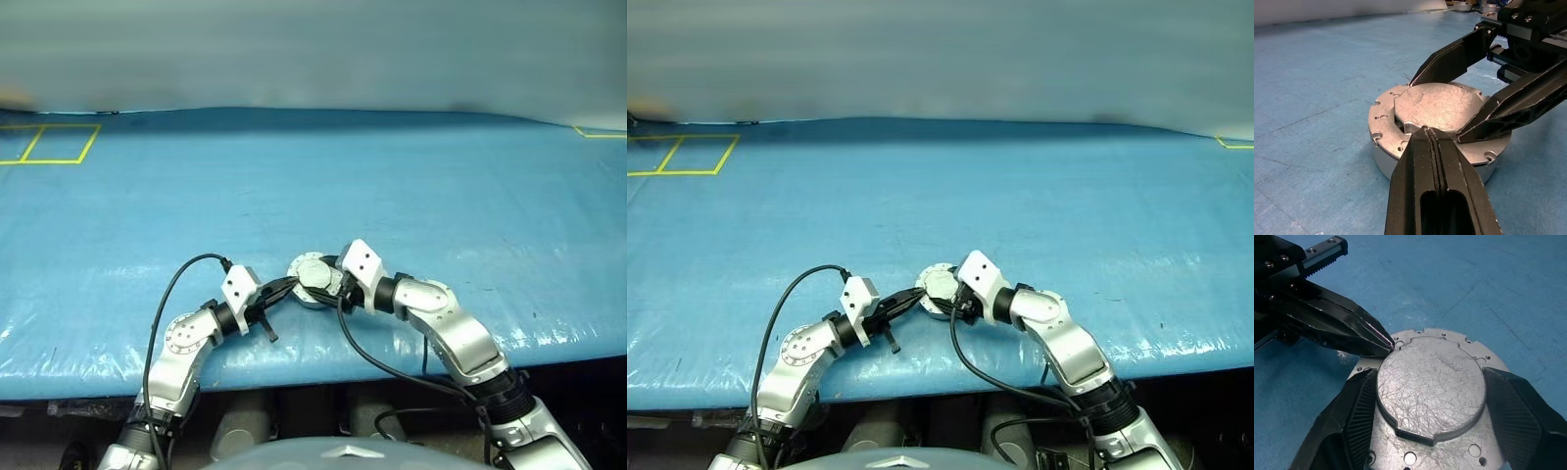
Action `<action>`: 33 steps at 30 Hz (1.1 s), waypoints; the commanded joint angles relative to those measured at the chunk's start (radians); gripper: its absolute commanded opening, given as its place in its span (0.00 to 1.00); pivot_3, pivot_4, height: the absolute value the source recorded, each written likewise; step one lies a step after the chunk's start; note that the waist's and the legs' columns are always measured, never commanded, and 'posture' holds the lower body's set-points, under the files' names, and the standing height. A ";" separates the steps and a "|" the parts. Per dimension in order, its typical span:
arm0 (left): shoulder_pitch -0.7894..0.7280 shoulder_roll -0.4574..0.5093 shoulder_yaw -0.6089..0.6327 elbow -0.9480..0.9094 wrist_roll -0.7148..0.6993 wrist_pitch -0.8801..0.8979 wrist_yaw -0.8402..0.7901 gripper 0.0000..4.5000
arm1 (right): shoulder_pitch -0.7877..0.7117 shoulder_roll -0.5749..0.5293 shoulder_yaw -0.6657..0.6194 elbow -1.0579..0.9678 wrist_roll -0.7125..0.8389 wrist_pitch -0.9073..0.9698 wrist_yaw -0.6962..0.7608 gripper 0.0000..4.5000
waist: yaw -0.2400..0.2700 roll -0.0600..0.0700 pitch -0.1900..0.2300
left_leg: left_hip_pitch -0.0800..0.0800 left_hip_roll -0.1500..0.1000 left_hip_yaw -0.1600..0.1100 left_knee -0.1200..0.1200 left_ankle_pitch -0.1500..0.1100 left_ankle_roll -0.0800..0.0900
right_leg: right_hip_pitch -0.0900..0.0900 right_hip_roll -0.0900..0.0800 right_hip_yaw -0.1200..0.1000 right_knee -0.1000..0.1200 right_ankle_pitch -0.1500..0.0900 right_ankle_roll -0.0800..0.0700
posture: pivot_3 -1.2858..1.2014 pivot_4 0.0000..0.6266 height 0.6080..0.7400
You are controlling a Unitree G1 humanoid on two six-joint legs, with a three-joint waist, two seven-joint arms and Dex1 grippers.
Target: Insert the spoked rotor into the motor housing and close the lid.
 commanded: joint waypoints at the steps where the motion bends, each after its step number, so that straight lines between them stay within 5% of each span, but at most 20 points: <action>1: 0.006 0.006 -0.021 -0.023 -0.001 0.016 -0.014 0.00 | 0.011 -0.023 0.006 0.027 -0.028 0.025 0.006 0.95 | 0.002 0.000 0.000 | 0.000 0.000 0.000 0.000 0.000 0.000 | 0.000 0.000 0.000 0.000 0.000 0.000 | 0.52 0.24 1.00; 14: 0.002 0.020 -0.007 -0.028 -0.008 0.013 -0.019 0.00 | 0.040 -0.014 -0.198 -0.203 0.113 0.098 -0.048 1.00 | 0.013 0.001 0.002 | -0.004 0.000 0.000 -0.001 0.001 0.002 | -0.003 0.000 -0.001 -0.001 0.001 -0.003 | 0.52 0.24 1.00; 33: -0.008 0.021 -0.006 -0.005 0.002 -0.016 -0.024 0.00 | 0.219 0.402 -0.660 -0.141 0.753 0.626 -0.380 1.00 | 0.008 0.005 0.004 | -0.005 0.000 -0.002 -0.002 0.000 0.002 | -0.003 0.000 -0.001 -0.002 0.000 -0.001 | 0.52 0.24 1.00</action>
